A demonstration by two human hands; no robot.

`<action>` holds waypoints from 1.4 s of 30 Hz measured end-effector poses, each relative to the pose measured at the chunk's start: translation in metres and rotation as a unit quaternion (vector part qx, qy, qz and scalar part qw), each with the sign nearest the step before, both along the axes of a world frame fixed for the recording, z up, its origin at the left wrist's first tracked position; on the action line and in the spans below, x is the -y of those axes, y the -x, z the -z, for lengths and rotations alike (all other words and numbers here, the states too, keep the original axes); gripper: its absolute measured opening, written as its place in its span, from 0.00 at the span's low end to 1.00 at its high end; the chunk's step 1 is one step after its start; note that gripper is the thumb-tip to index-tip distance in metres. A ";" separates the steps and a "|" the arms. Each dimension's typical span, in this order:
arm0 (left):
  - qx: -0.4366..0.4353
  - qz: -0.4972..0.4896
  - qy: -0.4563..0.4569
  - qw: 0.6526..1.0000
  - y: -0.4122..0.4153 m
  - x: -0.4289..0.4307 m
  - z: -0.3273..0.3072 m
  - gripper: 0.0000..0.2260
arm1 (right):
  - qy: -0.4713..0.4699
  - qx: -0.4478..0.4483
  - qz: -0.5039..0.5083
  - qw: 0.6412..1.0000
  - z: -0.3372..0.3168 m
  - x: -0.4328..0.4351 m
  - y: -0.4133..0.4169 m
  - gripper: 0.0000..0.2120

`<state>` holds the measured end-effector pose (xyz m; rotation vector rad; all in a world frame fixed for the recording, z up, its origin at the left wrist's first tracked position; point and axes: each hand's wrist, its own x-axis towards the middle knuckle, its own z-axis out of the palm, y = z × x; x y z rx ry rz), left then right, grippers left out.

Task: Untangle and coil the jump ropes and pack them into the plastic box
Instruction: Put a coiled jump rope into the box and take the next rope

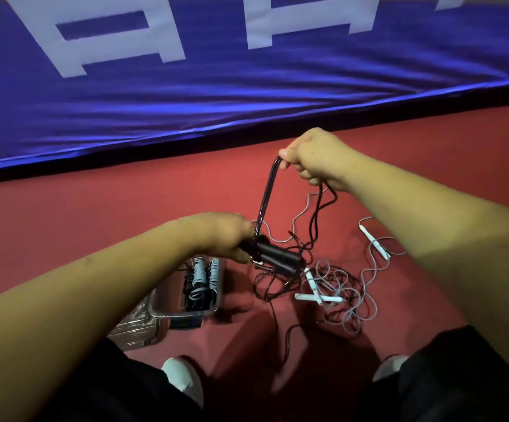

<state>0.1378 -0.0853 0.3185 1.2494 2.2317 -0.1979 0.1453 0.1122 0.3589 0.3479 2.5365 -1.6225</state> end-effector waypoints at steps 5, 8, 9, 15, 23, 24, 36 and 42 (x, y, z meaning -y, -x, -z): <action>0.180 -0.054 -0.165 0.968 -0.017 0.004 -0.034 0.08 | 0.024 0.026 0.011 0.999 0.007 -0.004 0.005 0.13; 0.240 -0.108 -0.261 0.929 -0.028 0.006 -0.057 0.14 | -0.005 0.037 -0.002 0.999 0.015 0.002 0.007 0.11; 0.244 -0.137 -0.293 0.914 -0.029 0.008 -0.061 0.16 | -0.031 0.039 -0.013 0.999 0.018 0.003 0.006 0.09; 0.226 -0.300 -0.386 0.843 -0.009 0.019 -0.055 0.12 | -0.022 0.149 -0.075 0.986 0.038 0.013 -0.004 0.15; 0.191 -0.405 -0.447 0.775 0.023 0.037 -0.050 0.18 | 0.040 0.201 -0.103 0.973 0.041 0.022 -0.006 0.11; 0.183 -0.399 -0.440 0.783 0.025 0.038 -0.050 0.15 | 0.037 0.198 -0.109 0.973 0.041 0.021 -0.007 0.11; -0.159 -0.332 -0.242 0.898 0.051 0.043 -0.015 0.19 | -0.126 0.039 -0.256 0.958 -0.005 0.067 -0.025 0.11; -0.128 -0.229 -0.126 0.957 0.031 0.026 -0.010 0.21 | -0.188 -0.077 -0.232 0.951 -0.021 0.055 -0.023 0.09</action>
